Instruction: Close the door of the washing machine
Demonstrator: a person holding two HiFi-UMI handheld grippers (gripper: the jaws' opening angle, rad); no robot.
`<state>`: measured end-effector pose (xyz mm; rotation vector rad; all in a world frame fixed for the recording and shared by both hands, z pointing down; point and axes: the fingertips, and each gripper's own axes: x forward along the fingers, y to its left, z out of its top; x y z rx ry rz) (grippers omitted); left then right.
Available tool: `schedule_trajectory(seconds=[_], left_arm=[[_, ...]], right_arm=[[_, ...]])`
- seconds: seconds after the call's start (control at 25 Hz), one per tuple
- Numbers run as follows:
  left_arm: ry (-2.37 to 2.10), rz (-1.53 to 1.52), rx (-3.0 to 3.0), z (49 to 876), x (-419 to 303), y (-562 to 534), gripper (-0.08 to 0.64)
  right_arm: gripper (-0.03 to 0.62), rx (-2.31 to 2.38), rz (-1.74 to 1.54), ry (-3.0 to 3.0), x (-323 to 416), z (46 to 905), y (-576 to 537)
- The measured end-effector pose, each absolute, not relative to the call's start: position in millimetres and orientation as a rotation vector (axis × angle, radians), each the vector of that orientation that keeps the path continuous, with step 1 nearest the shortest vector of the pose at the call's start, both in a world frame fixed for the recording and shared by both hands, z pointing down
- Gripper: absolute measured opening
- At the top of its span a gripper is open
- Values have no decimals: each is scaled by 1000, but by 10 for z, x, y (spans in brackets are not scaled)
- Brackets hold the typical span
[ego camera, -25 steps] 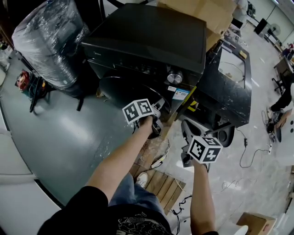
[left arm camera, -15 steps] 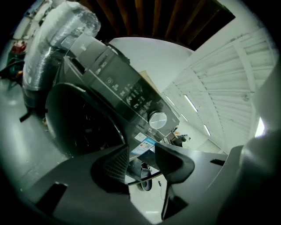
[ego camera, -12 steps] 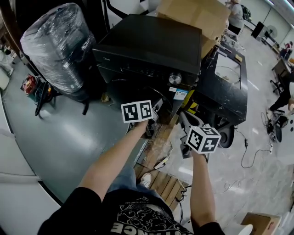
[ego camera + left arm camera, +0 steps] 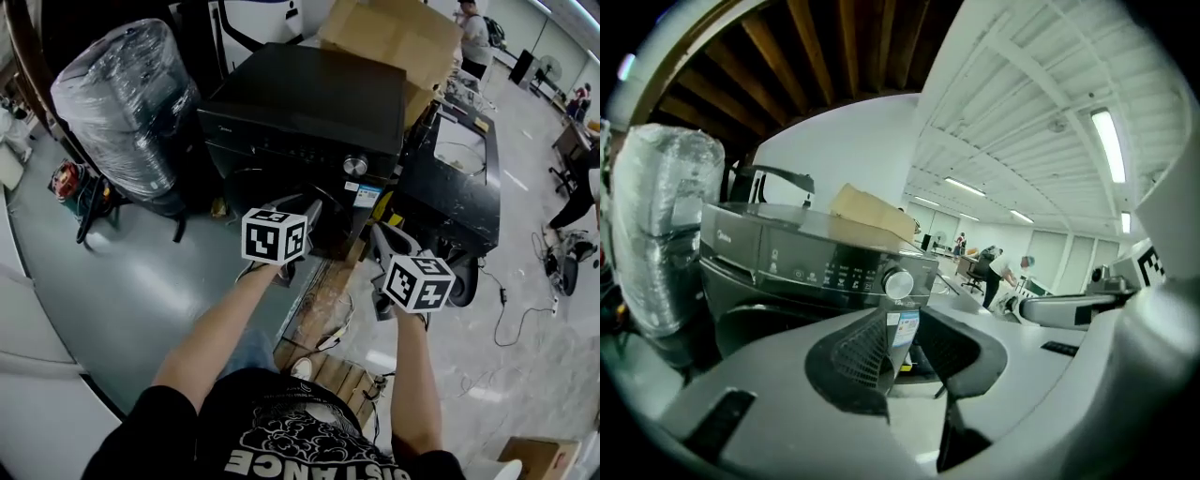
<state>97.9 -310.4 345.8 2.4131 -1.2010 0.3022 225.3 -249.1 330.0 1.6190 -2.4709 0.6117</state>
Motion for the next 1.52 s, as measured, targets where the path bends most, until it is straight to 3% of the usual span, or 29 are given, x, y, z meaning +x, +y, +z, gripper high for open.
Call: schedule_trajectory(seconds=[0.68,1.52], left_arm=[[-1372,416,2600,3114,701,-2794,35],[-1336,420,2596,3197,708,-2694,29]], right_arm=[[21,1573,447,-2511,2172,2999,-2430],[21,1601,434,-2494,2202,2979,-2401]])
